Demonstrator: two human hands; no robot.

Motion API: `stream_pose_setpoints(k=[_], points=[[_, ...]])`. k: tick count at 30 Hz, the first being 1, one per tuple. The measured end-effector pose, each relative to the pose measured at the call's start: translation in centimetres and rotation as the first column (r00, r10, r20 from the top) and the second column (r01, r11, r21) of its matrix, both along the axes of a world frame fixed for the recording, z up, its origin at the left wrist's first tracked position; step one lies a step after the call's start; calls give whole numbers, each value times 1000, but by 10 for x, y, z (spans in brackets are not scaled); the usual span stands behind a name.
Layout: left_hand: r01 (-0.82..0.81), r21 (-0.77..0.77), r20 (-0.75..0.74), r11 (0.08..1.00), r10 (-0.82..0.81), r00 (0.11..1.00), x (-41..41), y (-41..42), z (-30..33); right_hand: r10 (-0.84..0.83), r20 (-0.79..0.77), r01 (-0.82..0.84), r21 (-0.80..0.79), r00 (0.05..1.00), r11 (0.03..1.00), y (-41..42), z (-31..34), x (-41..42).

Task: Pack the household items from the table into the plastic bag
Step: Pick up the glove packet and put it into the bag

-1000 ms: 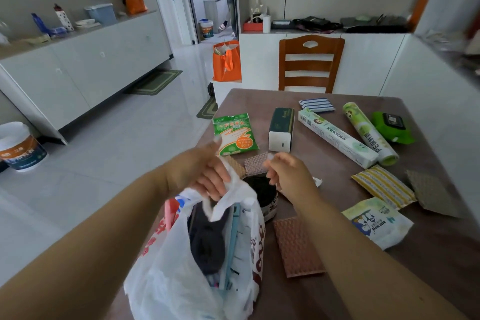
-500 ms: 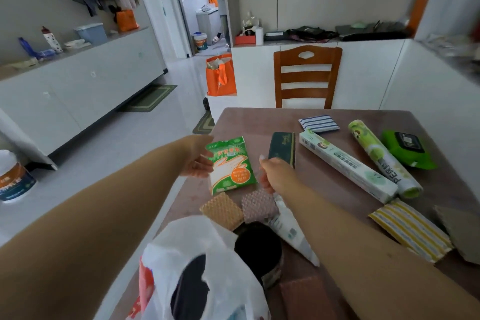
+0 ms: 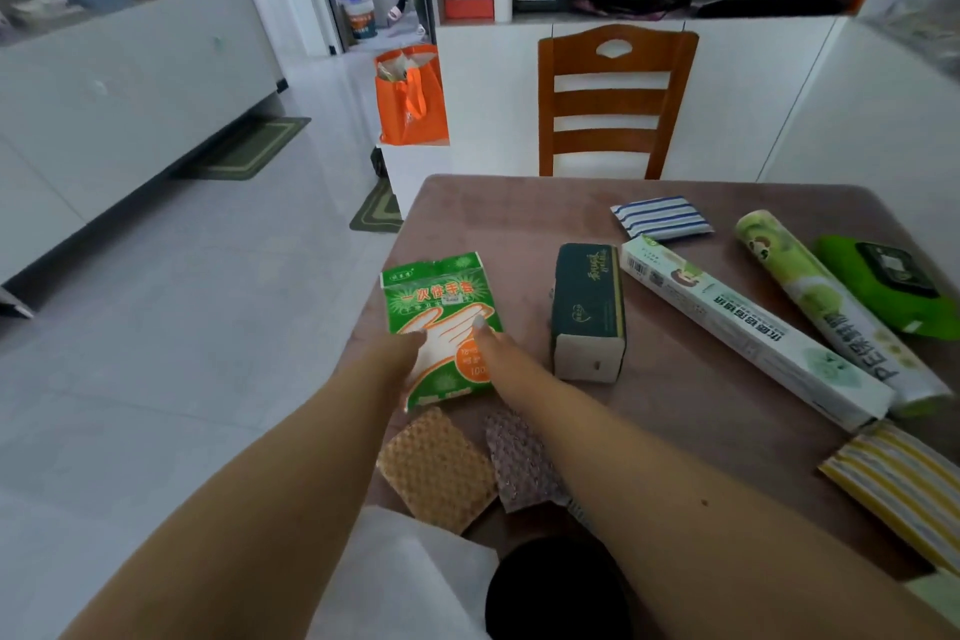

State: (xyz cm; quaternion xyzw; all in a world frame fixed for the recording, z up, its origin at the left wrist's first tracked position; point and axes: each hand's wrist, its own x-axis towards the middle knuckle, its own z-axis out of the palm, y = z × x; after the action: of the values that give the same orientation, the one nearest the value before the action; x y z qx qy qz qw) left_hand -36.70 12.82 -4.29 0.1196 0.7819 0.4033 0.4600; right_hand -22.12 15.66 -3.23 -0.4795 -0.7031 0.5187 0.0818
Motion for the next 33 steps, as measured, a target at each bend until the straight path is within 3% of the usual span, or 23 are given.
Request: stream_pose_setpoints(k=[4, 7, 12, 18, 22, 25, 31, 33], points=[[-26, 97, 186, 995, 8, 983, 19, 0, 7, -176, -147, 147, -189, 973, 971, 9, -16, -2], [-64, 191, 240, 980, 17, 971, 20, -2, 19, -206, -192, 160, -228, 960, 960, -8, 23, 17], [-71, 321, 262, 944, -16, 965, 28, -17, 62, -266, -304, 253, -85, 915, 964, -8, 45, 68], [43, 405, 288, 913, -172, 942, 81, -46, 131, -410, -357, 399, -106, 840, 911, -15, 74, 176], [175, 434, 233, 884, -298, 926, 141, -63, 153, -554, -250, 545, -110, 794, 831, -25, 67, 251], [252, 411, 237, 876, -369, 899, 189, -80, 154, -638, -65, 636, -53, 767, 770, -39, 53, 305], [241, 404, 244, 882, -358, 901, 253, -116, 119, -632, 248, 621, 130, 734, 773, -84, 26, 363], [219, 367, 231, 904, -317, 920, 262, -127, 103, -614, 266, 597, 152, 743, 788, -90, 26, 368]])
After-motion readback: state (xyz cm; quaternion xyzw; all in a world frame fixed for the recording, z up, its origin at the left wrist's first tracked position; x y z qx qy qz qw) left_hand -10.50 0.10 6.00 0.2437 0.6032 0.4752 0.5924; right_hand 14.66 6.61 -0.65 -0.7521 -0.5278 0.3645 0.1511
